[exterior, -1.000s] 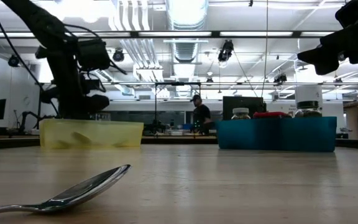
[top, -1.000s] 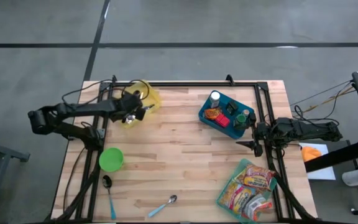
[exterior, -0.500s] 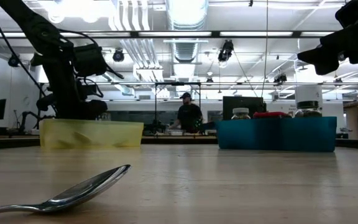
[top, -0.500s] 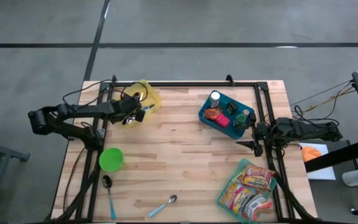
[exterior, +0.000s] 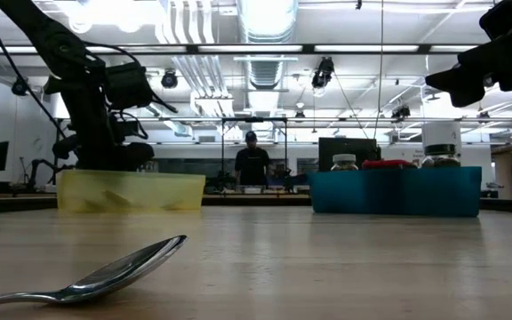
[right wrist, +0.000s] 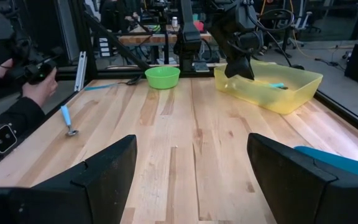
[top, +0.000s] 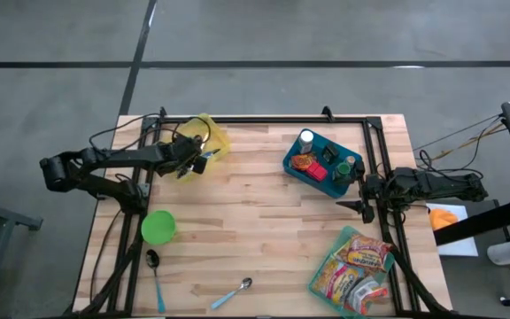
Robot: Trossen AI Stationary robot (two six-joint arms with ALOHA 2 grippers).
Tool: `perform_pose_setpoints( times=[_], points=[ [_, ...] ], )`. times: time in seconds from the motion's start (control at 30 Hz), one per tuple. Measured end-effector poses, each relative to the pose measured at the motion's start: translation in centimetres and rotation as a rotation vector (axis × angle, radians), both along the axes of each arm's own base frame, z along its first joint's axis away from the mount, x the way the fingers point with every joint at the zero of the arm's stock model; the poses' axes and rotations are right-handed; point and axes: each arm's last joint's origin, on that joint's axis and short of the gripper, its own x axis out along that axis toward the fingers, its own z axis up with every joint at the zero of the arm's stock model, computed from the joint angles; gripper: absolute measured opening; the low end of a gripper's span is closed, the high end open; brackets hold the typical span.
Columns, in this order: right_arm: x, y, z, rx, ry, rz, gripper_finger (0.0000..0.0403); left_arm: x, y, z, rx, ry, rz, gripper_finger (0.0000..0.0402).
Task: Pick & Place Food Item
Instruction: Put the black spoon into the yellow bin, then put the blue spoon into the yellow bin
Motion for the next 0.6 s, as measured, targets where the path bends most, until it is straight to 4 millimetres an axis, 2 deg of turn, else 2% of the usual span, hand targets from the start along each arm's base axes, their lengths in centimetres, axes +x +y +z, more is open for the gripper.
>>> perform_pose_setpoints(
  times=[0.13,0.33,0.6],
  points=[
    [0.0,0.0,0.0,-0.001,0.0,0.0,0.0303,0.0,0.0,0.0,0.001,-0.001,0.0,0.0124],
    [0.0,0.0,0.0,0.0,0.0,0.0,0.0303,0.2,0.1,0.4,0.005,-0.008,-0.001,0.0128],
    [0.0,0.0,0.0,-0.001,0.0,0.0,0.0303,1.4,0.5,2.6,0.032,-0.005,-0.006,0.0128]
  ],
)
